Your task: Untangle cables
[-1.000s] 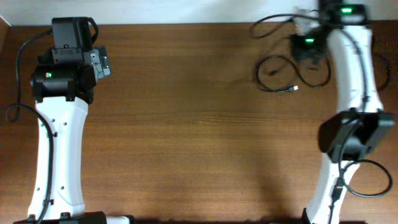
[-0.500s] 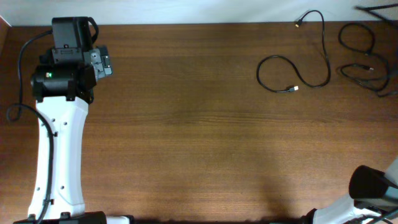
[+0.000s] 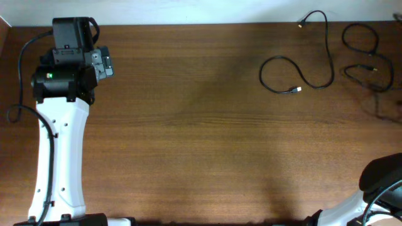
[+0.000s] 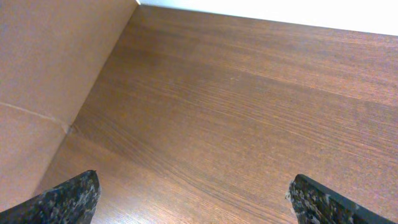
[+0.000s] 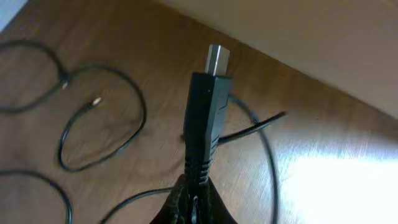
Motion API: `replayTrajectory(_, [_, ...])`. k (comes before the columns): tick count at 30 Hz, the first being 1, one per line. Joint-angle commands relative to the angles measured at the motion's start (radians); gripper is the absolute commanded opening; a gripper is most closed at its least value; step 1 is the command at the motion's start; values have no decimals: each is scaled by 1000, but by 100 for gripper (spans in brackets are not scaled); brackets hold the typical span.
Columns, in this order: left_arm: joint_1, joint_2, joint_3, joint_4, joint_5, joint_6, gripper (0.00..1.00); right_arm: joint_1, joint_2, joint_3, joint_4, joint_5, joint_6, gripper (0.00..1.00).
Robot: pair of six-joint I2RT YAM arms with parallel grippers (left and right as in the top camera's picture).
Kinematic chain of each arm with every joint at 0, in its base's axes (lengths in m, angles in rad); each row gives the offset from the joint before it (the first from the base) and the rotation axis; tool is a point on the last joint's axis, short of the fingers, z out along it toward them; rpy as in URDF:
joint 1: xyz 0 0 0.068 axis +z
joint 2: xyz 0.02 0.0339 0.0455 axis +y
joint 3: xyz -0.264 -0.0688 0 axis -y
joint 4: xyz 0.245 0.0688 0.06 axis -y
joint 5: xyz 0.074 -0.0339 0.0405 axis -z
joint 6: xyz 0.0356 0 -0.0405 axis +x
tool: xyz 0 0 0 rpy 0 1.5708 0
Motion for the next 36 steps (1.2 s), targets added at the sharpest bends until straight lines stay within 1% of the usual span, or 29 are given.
replayTrajectory(1, [2,-14,18,-5,7,-2,99,-12,-18,1,-87,98,87,4])
replayTrajectory(2, [2,-14,18,-4,8,-2,99,-13,-18,1,-132,148,148,4])
replayTrajectory(3, [2,-14,18,-4,8,-2,99,-13,-18,1,-151,161,159,4])
replayTrajectory(5, [2,-14,18,-5,8,-2,99,-13,-19,1,-198,185,262,4])
replayTrajectory(7, [2,-14,18,-5,8,-2,99,-26,-21,1,-228,226,277,4])
replayTrajectory(8, [2,-14,18,-5,8,-2,99,-34,-21,1,-237,227,306,4])
replayTrajectory(12, [2,-14,18,-6,8,-2,99,-45,-21,1,-222,220,312,4])
replayTrajectory(13, [2,-14,18,-9,8,-2,99,-45,-21,1,-222,214,311,82])
replayTrajectory(14, [2,-14,18,-9,8,-2,99,-45,-21,1,-222,214,311,96])
replayTrajectory(17, [2,-14,18,-9,8,-2,99,-45,-21,1,-215,214,311,97])
replayTrajectory(19, [2,-14,18,-8,8,-2,99,-45,-21,1,-206,213,283,97])
replayTrajectory(20, [2,-14,17,-8,8,-2,99,-45,-21,1,-190,205,244,96])
replayTrajectory(21, [2,-14,18,-8,15,-2,99,-43,-23,2,-151,152,144,96])
replayTrajectory(23, [2,-14,18,-8,42,-2,99,-17,-63,36,-42,-42,-93,96])
replayTrajectory(24, [2,-14,18,-8,42,-2,99,5,-90,81,4,-171,-236,96])
replayTrajectory(25, [2,-14,18,-7,42,-2,99,36,-119,136,38,-345,-411,96])
replayTrajectory(26, [2,-14,18,-5,42,-2,99,69,-142,176,47,-492,-536,96])
replayTrajectory(27, [2,-14,18,-5,42,-2,99,105,-162,196,40,-684,-693,96])
replayTrajectory(29, [2,-14,18,-5,46,-3,99,164,-184,197,2,-871,-879,96])
replayTrajectory(30, [2,-14,18,-5,51,-2,99,197,-186,197,-51,-942,-1014,96])
replayTrajectory(31, [2,-14,18,-5,60,-3,99,230,-186,196,-107,-951,-1098,96])
replayTrajectory(32, [2,-14,18,-5,60,-3,99,252,-185,196,-129,-950,-1131,96])
replayTrajectory(36, [2,-14,17,-6,60,-2,99,267,-185,196,-152,-951,-1130,96])
